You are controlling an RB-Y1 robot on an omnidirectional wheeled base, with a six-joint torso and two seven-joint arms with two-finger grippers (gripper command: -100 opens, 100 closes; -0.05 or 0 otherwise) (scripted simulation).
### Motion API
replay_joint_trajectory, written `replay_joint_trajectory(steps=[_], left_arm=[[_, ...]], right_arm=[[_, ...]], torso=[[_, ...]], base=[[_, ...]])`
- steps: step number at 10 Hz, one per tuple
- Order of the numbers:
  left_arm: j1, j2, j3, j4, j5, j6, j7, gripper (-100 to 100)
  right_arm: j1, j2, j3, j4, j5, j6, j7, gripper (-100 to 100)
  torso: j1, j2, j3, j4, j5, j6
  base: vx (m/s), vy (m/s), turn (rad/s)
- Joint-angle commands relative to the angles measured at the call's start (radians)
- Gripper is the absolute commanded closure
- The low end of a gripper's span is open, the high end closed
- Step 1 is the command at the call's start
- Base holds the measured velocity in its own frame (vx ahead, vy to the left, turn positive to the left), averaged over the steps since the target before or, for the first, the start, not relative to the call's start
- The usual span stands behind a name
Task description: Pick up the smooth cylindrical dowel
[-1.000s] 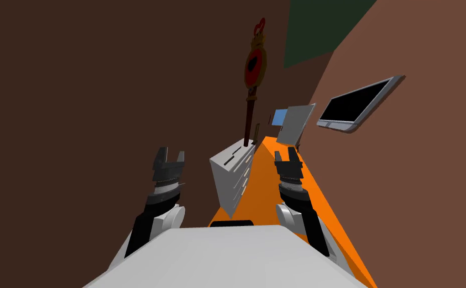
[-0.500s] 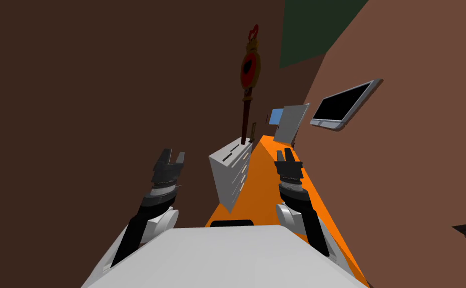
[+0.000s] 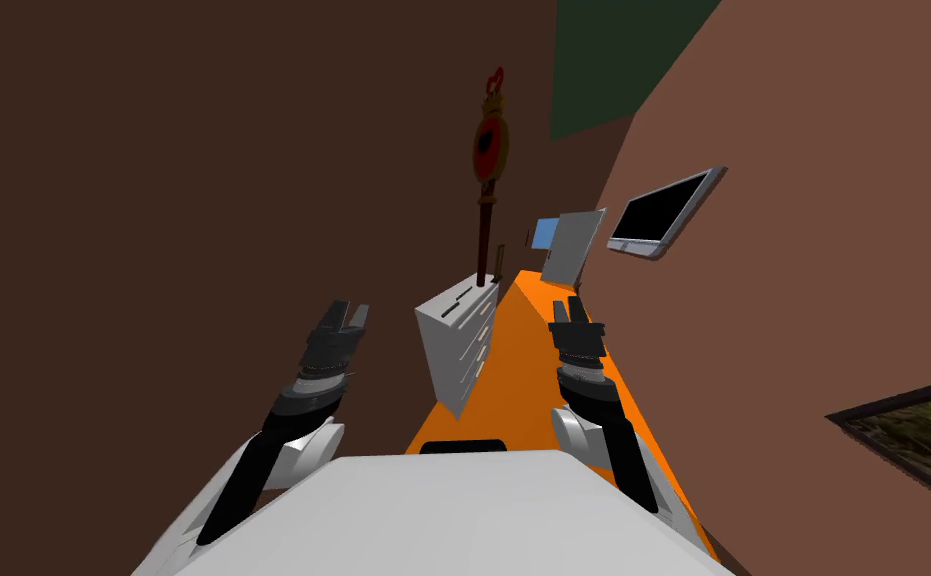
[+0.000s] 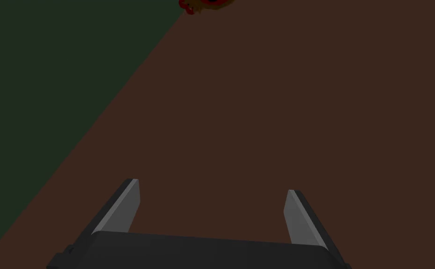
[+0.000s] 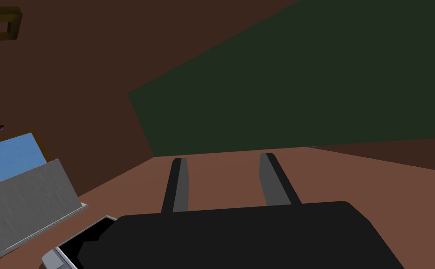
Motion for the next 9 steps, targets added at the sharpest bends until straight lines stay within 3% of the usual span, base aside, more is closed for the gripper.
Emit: replay_joint_trajectory(steps=[1, 8, 9], left_arm=[[0.002, 0.050, 0.019, 0.013, -0.007, -0.022, -0.020, -100], [0.013, 0.257, 0.074, 0.054, -0.041, -0.092, -0.085, -100], [0.013, 0.266, 0.074, 0.054, -0.041, -0.092, -0.085, -100]], right_arm=[[0.000, 0.000, 0.000, 0.000, 0.000, 0.000, 0.000, 0], [0.000, 0.000, 0.000, 0.000, 0.000, 0.000, 0.000, 0], [0.000, 0.000, 0.000, 0.000, 0.000, 0.000, 0.000, 0]], torso=[[0.000, 0.000, 0.000, 0.000, 0.000, 0.000], [0.001, 0.002, 0.001, 0.000, 0.000, 0.000], [0.001, 0.001, 0.001, 0.000, 0.000, 0.000]], base=[[-0.115, -0.007, -0.125], [-0.096, -0.001, -0.090], [-0.038, -0.004, 0.014]])
